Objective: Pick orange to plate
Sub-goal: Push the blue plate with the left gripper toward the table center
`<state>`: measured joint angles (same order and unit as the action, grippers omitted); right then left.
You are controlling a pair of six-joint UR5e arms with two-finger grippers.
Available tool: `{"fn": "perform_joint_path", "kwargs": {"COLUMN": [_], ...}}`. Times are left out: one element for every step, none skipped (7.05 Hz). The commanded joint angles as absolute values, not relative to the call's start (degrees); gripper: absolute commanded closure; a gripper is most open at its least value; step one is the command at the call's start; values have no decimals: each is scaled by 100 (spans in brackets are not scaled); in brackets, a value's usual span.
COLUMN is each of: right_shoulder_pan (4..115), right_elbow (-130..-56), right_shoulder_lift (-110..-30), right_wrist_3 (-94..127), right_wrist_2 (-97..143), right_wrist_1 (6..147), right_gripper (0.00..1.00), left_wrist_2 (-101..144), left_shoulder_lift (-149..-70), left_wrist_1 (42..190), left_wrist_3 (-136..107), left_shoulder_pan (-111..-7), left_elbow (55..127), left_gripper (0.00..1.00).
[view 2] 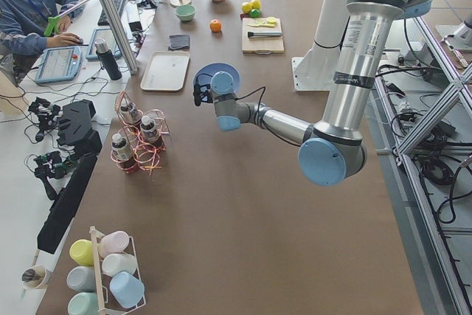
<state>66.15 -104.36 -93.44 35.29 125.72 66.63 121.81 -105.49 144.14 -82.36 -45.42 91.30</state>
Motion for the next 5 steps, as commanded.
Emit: {"fn": "perform_joint_path", "kwargs": {"right_shoulder_pan": [6601, 6601, 6592, 6592, 6592], "right_elbow": [-10433, -10424, -10424, -10415, -10406], "right_shoulder_lift": [-9343, -9343, -9343, -9343, -9343], "right_wrist_3": [3533, 3533, 3533, 3533, 3533], "right_wrist_2": [12577, 12568, 12568, 12577, 12586], "right_wrist_1": [6662, 6662, 6662, 6662, 6662], "right_gripper": [1, 1, 1, 1, 1], "left_wrist_2": [11280, 10833, 10593, 10251, 10031], "left_shoulder_lift": [-11282, -11624, -11802, -11804, -11812], "left_wrist_1": [13162, 12705, 12370, 12349, 12340], "left_wrist_3": [-8297, -8306, -8314, -8314, -8314], "left_shoulder_pan": [-3757, -3422, -3254, -3026, -2893], "left_elbow": [9281, 9255, 9246, 9229, 9176], "left_gripper": [100, 100, 100, 100, 100]}}
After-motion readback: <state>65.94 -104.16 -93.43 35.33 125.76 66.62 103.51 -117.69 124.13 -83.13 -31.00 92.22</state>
